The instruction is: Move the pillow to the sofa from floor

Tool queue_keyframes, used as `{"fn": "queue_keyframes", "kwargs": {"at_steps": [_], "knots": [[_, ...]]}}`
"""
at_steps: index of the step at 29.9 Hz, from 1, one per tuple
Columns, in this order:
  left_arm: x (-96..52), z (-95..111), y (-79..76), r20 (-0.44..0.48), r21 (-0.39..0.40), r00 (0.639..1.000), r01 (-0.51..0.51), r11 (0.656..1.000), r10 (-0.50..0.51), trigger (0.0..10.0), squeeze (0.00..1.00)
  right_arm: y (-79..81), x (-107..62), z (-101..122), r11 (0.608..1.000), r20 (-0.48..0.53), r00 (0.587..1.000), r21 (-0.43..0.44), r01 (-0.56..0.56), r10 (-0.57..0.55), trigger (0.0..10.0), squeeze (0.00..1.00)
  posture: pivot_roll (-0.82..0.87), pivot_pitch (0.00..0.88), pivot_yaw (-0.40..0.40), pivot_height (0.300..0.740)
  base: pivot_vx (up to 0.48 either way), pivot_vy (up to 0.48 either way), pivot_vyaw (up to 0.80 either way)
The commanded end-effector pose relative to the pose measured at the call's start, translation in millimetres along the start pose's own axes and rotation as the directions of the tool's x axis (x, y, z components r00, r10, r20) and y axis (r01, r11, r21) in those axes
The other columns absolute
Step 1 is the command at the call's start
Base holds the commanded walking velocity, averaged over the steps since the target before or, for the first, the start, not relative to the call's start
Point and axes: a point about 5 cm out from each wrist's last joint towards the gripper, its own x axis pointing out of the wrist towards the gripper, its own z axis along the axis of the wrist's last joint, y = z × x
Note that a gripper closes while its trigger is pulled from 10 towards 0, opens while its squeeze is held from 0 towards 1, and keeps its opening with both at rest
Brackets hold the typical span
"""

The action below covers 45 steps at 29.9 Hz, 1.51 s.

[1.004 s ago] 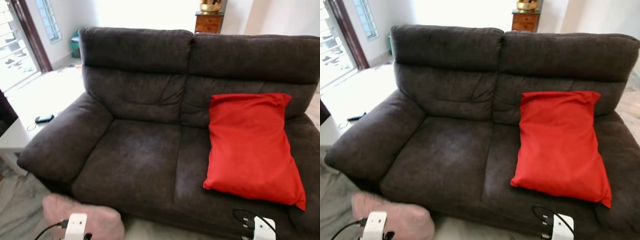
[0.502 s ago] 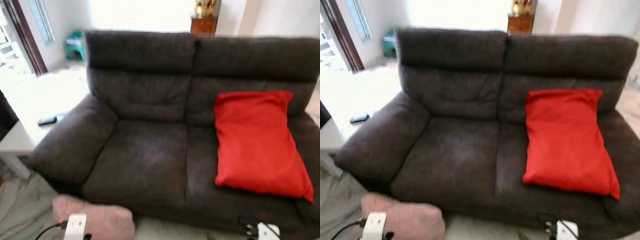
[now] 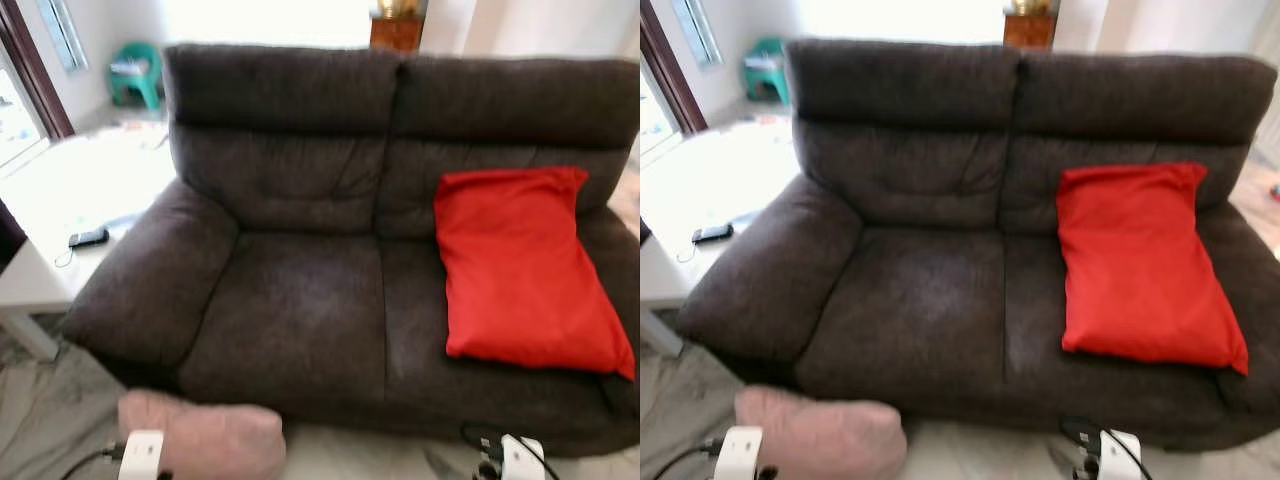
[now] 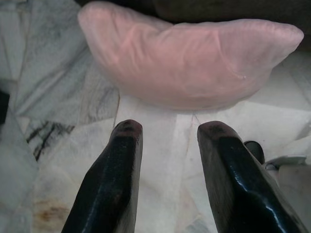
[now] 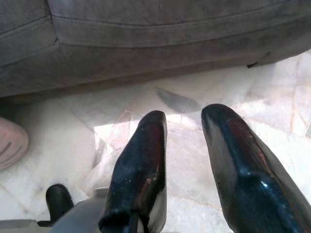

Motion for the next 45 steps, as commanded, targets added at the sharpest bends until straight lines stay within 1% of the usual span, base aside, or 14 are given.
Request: {"fn": "queue_keyframes", "kwargs": {"at_steps": [1,3,4,6,9,10,17,23,27,45], "knots": [[0.1,-0.7,-3.2,-0.005,-0.017,1.000,0.004,1.000,-0.005,10.0,0.00,0.8,0.4,-0.2,1.000,-0.010,1.000,-0.022,0.000,0.000,10.0,0.00,0.07,0.015,0.006,0.740,0.000,0.300,0.00],[0.1,-0.8,-3.1,-0.006,-0.017,1.000,0.004,1.000,-0.004,10.0,0.00,3.4,0.9,0.9,1.000,-0.008,1.000,-0.028,-0.007,0.007,10.0,0.00,0.07,0.015,0.005,0.740,0.000,0.304,0.00],[-0.1,-1.3,-2.9,-0.007,-0.016,1.000,0.004,1.000,-0.004,10.0,0.00,6.1,1.5,2.3,0.999,-0.004,1.000,-0.036,-0.013,0.013,10.0,0.00,0.07,0.010,0.005,0.740,0.000,0.304,0.80],[-0.2,-1.5,-2.8,-0.008,-0.016,1.000,0.004,1.000,-0.004,10.0,0.00,6.4,1.5,2.4,0.999,-0.003,1.000,-0.038,-0.014,0.014,10.0,0.00,0.07,0.009,0.006,0.740,0.000,0.304,0.80],[-0.4,-2.4,-2.8,-0.010,-0.014,1.000,0.006,1.000,-0.006,10.0,0.00,7.9,1.8,2.7,1.000,-0.003,1.000,-0.004,-0.019,0.019,10.0,0.00,0.07,0.004,0.006,0.740,0.000,0.301,0.27],[-0.4,-2.6,-2.9,-0.011,-0.014,1.000,0.007,1.000,-0.007,10.0,0.00,8.0,1.8,2.5,1.000,-0.007,1.000,-0.011,-0.020,0.020,10.0,0.00,0.07,0.004,0.005,0.740,0.000,0.304,0.00],[-1.1,-4.9,-2.8,-0.017,-0.012,1.000,0.009,1.000,-0.010,10.0,0.00,3.4,-0.1,-5.3,1.000,-0.046,0.999,-0.018,-0.018,0.017,10.0,0.00,0.08,0.000,0.006,0.740,0.000,0.303,0.00],[-1.0,-4.5,-0.9,-0.016,-0.010,1.000,0.007,1.000,-0.007,10.0,0.00,2.1,-1.0,-8.3,1.000,-0.058,0.998,-0.015,-0.017,0.016,10.0,0.00,0.08,0.000,0.007,0.740,0.000,0.301,0.00],[-1.1,-4.5,-0.9,-0.017,-0.006,1.000,0.009,1.000,-0.010,10.0,0.00,-0.8,-1.8,-10.4,1.000,-0.066,0.998,0.002,-0.009,0.009,10.0,0.00,0.08,0.010,0.007,0.740,0.000,0.303,0.00],[-1.1,-5.0,-1.0,-0.020,-0.012,1.000,0.008,1.000,-0.008,10.0,0.00,2.3,0.1,-5.6,1.000,-0.055,0.998,0.019,-0.008,0.009,10.0,0.00,0.09,0.021,0.004,0.740,0.000,0.302,0.00]]}}
